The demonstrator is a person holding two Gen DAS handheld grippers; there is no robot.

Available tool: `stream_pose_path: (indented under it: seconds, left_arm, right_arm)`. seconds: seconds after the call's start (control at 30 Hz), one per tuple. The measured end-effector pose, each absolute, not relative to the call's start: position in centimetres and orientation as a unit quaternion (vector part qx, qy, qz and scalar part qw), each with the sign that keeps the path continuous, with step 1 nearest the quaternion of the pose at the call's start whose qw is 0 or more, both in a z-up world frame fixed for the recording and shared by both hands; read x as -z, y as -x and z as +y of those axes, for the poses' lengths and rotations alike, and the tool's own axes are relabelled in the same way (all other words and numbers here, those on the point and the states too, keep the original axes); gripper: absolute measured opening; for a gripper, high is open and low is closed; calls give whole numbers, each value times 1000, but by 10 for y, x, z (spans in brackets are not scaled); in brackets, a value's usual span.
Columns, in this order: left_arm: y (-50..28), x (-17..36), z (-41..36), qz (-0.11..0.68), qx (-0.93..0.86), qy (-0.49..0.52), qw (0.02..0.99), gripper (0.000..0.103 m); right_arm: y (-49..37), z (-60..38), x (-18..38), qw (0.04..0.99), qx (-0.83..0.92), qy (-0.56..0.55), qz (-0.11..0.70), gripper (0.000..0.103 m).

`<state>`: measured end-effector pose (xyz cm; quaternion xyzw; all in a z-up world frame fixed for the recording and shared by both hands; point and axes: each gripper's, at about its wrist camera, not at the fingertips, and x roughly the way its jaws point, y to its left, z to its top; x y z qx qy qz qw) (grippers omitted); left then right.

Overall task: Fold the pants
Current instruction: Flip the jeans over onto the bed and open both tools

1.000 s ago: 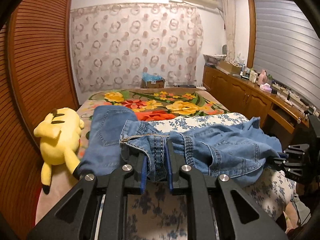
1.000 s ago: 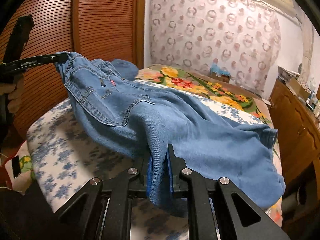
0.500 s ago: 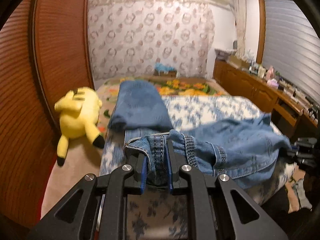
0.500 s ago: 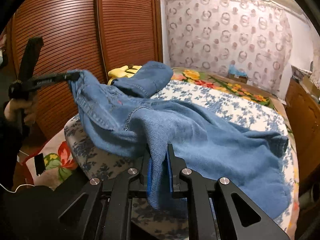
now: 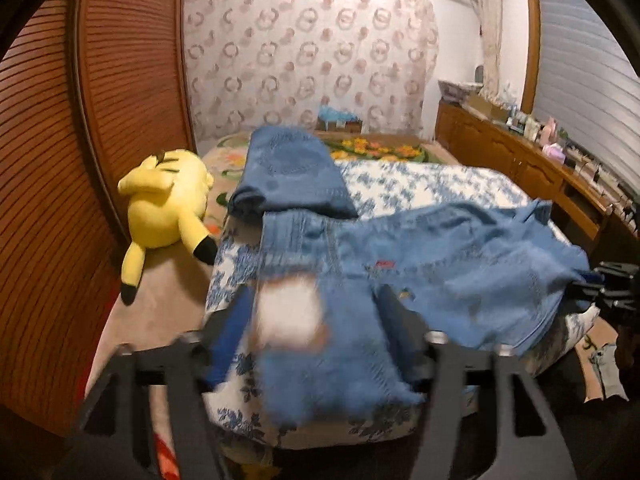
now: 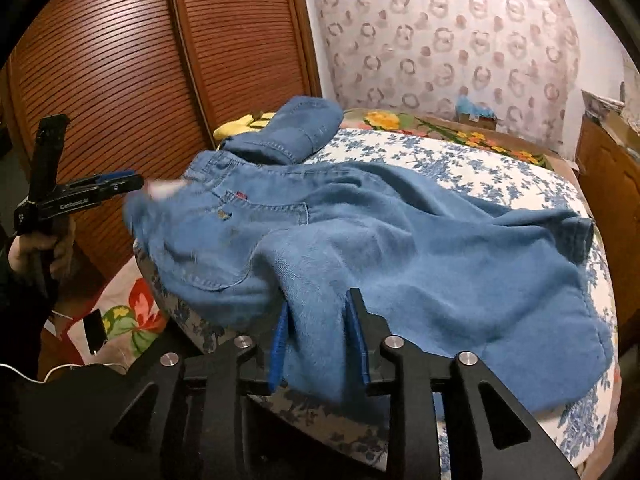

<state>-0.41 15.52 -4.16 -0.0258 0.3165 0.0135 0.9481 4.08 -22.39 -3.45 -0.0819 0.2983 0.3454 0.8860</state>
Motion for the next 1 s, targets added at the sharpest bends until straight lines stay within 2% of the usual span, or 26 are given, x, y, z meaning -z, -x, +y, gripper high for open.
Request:
stream_pose_path:
  seconds: [0.23,1.0]
  left_arm:
    - [-9,36,130,312,13,10,950,79]
    - [-60,91,56,358,73,5,931,79]
  right_arm:
    - [-22,-243,28,908,-311,74,272,46]
    - [-26,-365,51,947,-125,28,293,51]
